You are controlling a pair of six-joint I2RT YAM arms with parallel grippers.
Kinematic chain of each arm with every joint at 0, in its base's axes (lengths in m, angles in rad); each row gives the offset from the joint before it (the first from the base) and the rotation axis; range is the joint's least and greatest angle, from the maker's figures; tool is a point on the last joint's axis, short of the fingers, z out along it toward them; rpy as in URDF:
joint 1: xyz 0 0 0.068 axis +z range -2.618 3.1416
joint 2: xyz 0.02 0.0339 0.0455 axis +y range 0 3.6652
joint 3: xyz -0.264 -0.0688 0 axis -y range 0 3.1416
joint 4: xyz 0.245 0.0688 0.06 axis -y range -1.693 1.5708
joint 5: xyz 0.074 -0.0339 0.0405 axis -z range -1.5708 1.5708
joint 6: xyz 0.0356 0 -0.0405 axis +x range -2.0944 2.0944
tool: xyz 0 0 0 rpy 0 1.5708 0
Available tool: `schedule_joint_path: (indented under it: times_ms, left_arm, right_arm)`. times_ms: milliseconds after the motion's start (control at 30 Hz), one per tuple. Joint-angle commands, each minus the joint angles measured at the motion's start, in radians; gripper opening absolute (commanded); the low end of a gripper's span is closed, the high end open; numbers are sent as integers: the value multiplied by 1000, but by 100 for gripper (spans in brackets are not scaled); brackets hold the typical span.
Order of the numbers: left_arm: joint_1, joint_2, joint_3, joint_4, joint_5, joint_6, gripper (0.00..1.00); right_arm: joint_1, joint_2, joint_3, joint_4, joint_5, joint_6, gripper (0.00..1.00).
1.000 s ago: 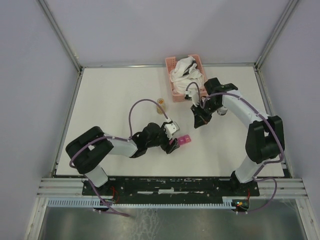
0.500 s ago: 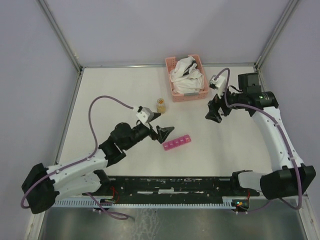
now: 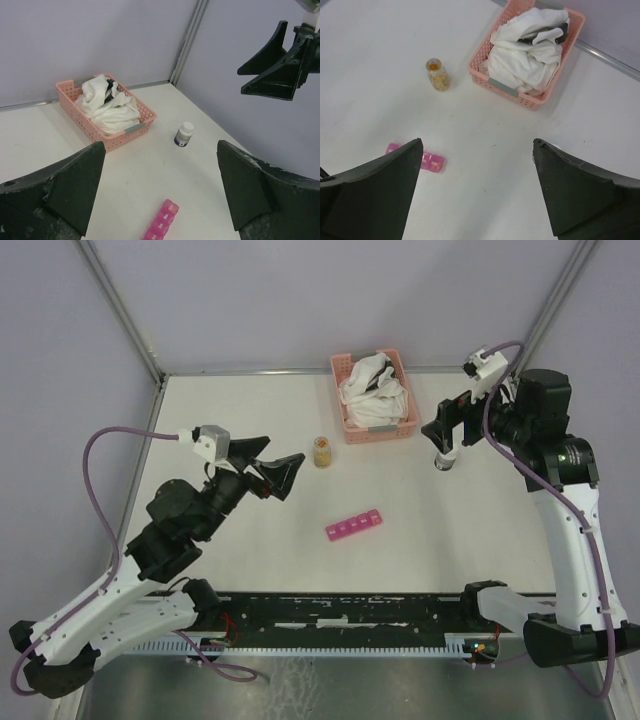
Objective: Sort the pills into containers
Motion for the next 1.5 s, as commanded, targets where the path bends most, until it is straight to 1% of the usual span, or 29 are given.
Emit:
schedule_joint_path:
  times_ms: [0,67,233,700,1000,1167,1333,1467]
  left_arm:
    - [3,-14,90,-139,-28,-29,99]
    - [3,-17,103,-151,-22,-29,99]
    - [3,-25,111,-161,-10,-31,99]
    - [3,-81,83,-181,-20,-41,99]
    - [3,-85,75,-182,-19,-42,99]
    - [3,-88,62,-173,-18,-44,99]
    - [3,-94,48,-162,-14,-48,99]
    - [3,-98,41,-157,-18,-47,99]
  right_arm:
    - [-1,-51,78,73,80,233,100]
    - [-1,-62,92,64,96,289,100]
    - [-1,-72,104,57,84,328,100]
    - [-2,-67,90,84,40,299,100]
    - [-1,-67,65,103,61,294,100]
    - [-1,-64,55,88,16,249,100]
    - [-1,-65,28,112,16,279,100]
    - [-1,-62,15,120,-17,276,100]
